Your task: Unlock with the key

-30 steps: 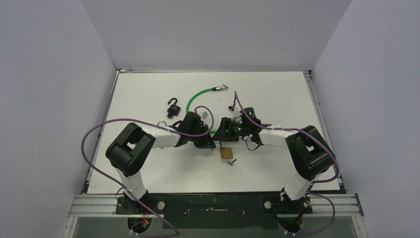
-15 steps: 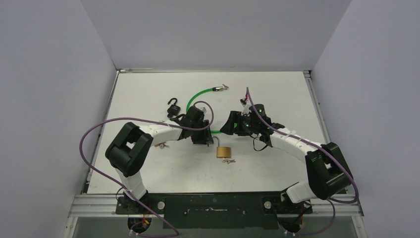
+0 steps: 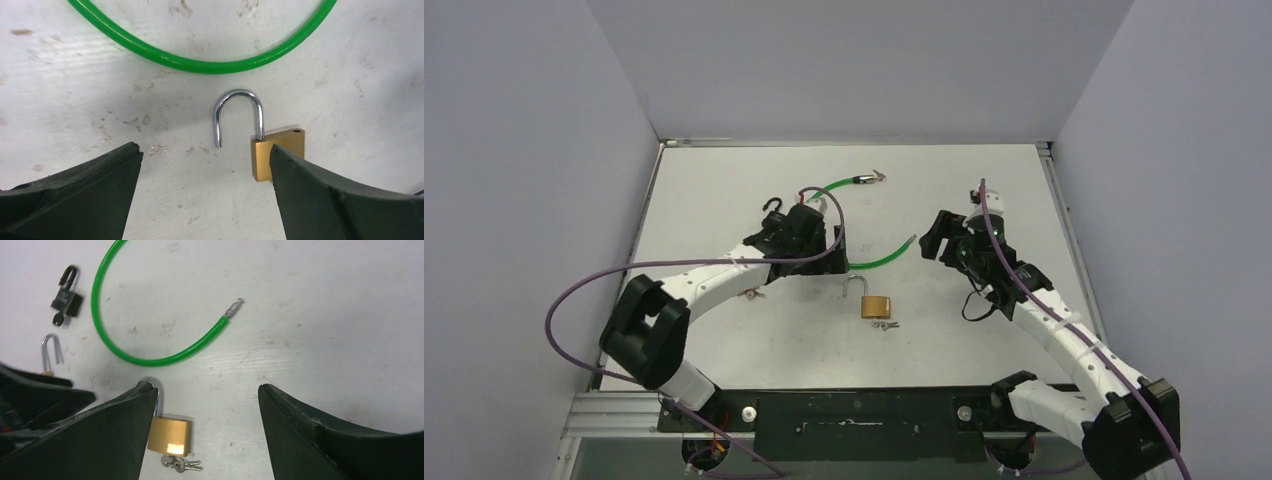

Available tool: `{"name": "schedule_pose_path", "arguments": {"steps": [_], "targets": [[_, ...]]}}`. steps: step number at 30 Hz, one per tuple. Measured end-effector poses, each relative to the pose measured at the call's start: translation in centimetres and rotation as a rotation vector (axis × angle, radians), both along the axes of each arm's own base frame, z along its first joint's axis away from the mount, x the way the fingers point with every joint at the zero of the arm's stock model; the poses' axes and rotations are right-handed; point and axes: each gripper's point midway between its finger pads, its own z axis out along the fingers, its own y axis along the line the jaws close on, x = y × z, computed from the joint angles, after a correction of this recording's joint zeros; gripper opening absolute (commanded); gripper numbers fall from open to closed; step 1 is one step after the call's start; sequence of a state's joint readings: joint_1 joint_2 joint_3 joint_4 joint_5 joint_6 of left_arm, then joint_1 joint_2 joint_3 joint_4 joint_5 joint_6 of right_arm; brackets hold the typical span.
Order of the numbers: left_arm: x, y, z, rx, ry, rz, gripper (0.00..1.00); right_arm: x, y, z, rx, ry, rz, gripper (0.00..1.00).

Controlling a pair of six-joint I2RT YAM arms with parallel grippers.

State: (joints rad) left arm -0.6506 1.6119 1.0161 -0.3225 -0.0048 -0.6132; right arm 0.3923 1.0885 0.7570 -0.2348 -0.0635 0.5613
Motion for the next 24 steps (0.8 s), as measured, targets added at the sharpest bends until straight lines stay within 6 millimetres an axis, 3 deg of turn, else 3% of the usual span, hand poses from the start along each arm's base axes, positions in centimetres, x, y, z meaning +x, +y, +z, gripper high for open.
{"name": "schedule_pose_path", "arguments": {"steps": [6,11,13,17,24], "targets": [[1.2,2.9,9.3,-0.032,-0.287,0.078,0.97,-0.9,-5.9,4.7,-0.102,-0.128,-0.246,0.83],[0.2,6.9,16.2,-0.048,-0.494,0.173,0.97,-2.1,-10.2,10.2,-0.136,-0.26,-0.44,0.99],[-0.7,9.2,18.7,-0.045,-0.57,0.228,0.97,-2.8,-11.7,12.0,-0.139,-0.302,-0.507,1.0],[-3.1,13.7,22.6,-0.035,-0.686,0.335,0.97,-4.3,-14.0,14.1,-0.141,-0.353,-0.617,1.0],[-7.9,20.7,26.9,-0.005,-0.791,0.497,0.97,-6.5,-16.6,15.0,-0.137,-0.376,-0.747,1.0]]}}
